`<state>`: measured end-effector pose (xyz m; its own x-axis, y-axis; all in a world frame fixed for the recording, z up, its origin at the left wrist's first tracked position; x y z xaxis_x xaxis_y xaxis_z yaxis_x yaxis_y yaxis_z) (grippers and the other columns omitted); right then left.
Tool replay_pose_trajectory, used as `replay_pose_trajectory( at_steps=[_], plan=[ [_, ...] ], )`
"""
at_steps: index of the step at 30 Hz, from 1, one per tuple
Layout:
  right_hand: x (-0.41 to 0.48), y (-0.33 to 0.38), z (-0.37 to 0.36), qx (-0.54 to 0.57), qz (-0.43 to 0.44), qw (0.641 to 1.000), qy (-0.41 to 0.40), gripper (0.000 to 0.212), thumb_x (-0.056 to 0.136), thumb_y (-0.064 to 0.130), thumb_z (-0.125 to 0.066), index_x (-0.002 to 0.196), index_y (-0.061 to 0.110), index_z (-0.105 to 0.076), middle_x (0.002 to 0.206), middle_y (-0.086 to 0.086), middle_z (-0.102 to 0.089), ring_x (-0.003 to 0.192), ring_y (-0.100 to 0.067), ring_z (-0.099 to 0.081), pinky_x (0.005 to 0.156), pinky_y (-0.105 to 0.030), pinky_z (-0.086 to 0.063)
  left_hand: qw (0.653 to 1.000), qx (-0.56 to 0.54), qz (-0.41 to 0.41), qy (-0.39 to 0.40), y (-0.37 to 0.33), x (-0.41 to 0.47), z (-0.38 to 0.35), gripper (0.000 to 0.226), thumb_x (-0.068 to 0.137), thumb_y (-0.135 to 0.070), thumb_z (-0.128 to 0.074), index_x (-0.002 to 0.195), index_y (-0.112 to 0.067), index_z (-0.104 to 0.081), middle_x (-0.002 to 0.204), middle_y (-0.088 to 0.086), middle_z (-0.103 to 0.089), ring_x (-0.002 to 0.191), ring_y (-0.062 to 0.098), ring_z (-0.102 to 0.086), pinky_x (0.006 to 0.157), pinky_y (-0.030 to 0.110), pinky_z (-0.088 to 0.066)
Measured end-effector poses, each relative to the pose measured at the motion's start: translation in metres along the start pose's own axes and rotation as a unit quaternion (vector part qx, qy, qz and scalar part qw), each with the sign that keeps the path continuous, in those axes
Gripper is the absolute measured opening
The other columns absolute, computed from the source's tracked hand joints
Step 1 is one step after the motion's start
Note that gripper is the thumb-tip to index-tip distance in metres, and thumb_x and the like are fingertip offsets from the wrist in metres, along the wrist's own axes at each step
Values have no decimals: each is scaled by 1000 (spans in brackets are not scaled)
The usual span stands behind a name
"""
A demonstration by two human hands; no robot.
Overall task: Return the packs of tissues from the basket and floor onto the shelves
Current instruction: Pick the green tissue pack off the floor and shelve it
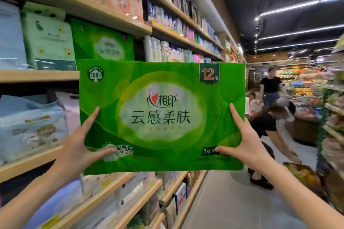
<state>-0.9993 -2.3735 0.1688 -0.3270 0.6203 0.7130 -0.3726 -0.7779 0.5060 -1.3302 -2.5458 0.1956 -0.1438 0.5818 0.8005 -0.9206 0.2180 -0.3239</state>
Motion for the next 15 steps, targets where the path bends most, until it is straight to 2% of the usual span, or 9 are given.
replay_pose_trajectory(
  at_steps=[4,6,8,9,12,15],
  plan=[
    [57,-39,-15,0,5,1000,-20,125,54,28,-85,128,68,7,148,-12,-28,135,-21,-30,112,-48,-26,1000,-10,-9,-2,30,59,-38,113,49,-47,-83,130,-67,-8,133,-7,-37,122,12,-39,100,32,-32],
    [80,-54,-21,4,12,1000,-26,124,55,24,-85,131,64,5,149,-10,-27,130,-11,-27,111,-42,-24,1000,-4,-14,-6,40,83,-55,114,49,-39,-81,131,-68,-7,134,-7,-36,123,3,-37,102,22,-31],
    [101,-71,-28,8,20,999,-30,121,57,21,-84,132,58,4,148,-11,-27,127,-9,-26,111,-40,-24,1000,7,-15,-8,51,100,-72,113,51,-33,-79,133,-65,-9,138,-7,-32,122,-10,-28,99,10,-23],
    [112,-81,-33,9,22,999,-30,121,57,22,-84,131,58,4,148,-12,-27,130,-12,-27,112,-43,-23,1000,11,-13,-9,56,107,-79,112,52,-32,-79,134,-64,-10,140,-8,-31,122,-11,-25,99,9,-21],
    [145,-113,-49,12,33,999,-28,122,54,32,-82,130,65,8,148,-18,-28,136,-27,-29,112,-52,-25,999,27,-7,-21,63,129,-99,111,53,-30,-80,129,-69,-9,142,-9,-30,123,-11,-24,104,17,-24],
    [180,-146,-63,33,51,998,-31,118,51,43,-76,130,65,8,144,-18,-33,133,-25,-33,111,-44,-26,997,61,-6,-36,64,149,-120,114,54,-27,-81,124,-75,-5,139,-11,-29,122,-11,-24,101,14,-23]
  ],
)
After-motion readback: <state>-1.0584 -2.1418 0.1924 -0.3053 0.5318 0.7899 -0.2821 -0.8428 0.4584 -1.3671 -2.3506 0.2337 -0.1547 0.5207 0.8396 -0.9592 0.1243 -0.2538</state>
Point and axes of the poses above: each hand's wrist, its own x-axis towards the middle knuckle, its own z-axis out of the back of the hand, y = z × x, the point moved 10 cm from there along x, towards the middle knuckle
